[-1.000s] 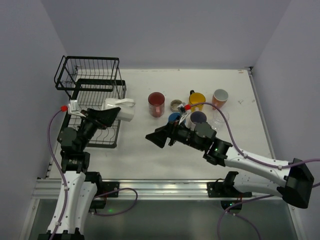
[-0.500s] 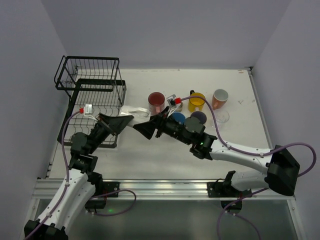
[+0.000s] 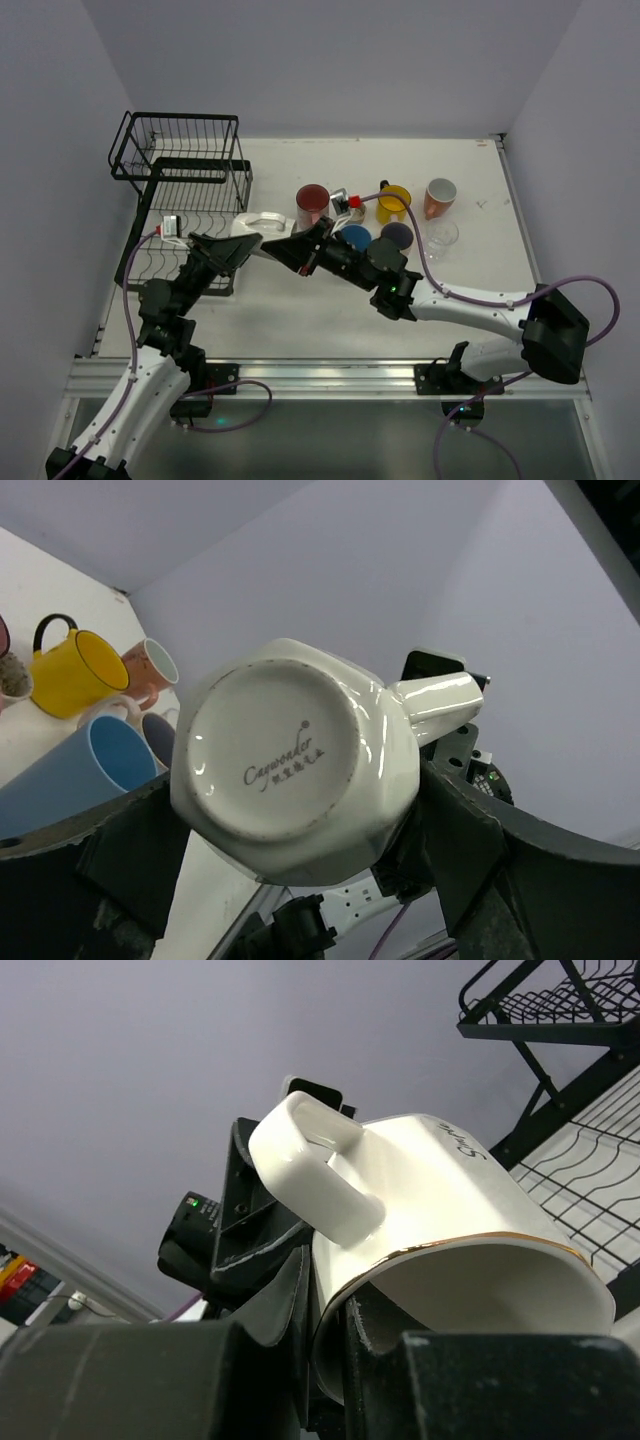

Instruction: Unload the cups from the dish rack

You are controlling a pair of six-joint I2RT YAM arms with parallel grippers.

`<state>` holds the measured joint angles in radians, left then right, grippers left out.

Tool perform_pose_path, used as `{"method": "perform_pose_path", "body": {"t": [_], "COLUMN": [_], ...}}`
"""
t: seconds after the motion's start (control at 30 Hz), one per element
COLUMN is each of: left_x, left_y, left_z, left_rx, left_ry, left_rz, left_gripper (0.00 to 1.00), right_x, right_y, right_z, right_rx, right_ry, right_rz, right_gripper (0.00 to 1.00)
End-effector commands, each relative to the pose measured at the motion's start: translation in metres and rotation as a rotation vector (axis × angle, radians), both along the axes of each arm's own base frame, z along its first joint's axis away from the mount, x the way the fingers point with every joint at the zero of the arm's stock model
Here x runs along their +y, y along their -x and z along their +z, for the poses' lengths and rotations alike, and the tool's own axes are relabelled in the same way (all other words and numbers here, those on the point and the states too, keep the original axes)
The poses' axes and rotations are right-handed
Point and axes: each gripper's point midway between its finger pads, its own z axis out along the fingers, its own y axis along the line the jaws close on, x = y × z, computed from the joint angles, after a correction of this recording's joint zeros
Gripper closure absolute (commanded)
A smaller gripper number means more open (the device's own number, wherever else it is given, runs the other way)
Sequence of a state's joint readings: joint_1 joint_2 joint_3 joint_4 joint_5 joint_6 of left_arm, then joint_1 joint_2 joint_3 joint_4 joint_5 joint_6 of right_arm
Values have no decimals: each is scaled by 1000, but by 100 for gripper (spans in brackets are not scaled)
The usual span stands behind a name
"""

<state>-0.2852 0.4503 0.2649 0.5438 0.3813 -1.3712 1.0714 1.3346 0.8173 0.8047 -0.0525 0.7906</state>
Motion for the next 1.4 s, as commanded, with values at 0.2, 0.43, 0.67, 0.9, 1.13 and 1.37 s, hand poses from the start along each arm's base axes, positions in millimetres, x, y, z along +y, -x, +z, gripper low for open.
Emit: {"method": "perform_pose_path", "body": {"t": [0.2, 0.43, 0.67, 0.9, 1.13, 1.37], "left_x": [10, 52, 90, 97, 99, 99], "left_y": [-2, -9, -11, -14, -14, -11], "left_z": [26, 21, -9, -46, -46, -44], "left_rx": [-163, -197, -72, -19, -22, -40], "left_ry": [-413, -739, -930, -988, -992, -983], "left_rz": [150, 367, 499, 510, 520, 526], "left_gripper": [0, 0, 0, 0, 0, 0], "right_x": [-51, -50, -30, -25, -20, -19], "right_y": [3, -3, -30, -55, -64, -70], "right_z": [62, 29, -65, -140, -187, -214], "right_rx": [-161, -95, 58, 78, 85, 103], "right_ry": [-166, 149, 720, 1118, 1285, 1338], "right_rz": [-109, -116, -117, -103, -58, -28], "right_gripper": [100, 100, 100, 100, 100, 100]}}
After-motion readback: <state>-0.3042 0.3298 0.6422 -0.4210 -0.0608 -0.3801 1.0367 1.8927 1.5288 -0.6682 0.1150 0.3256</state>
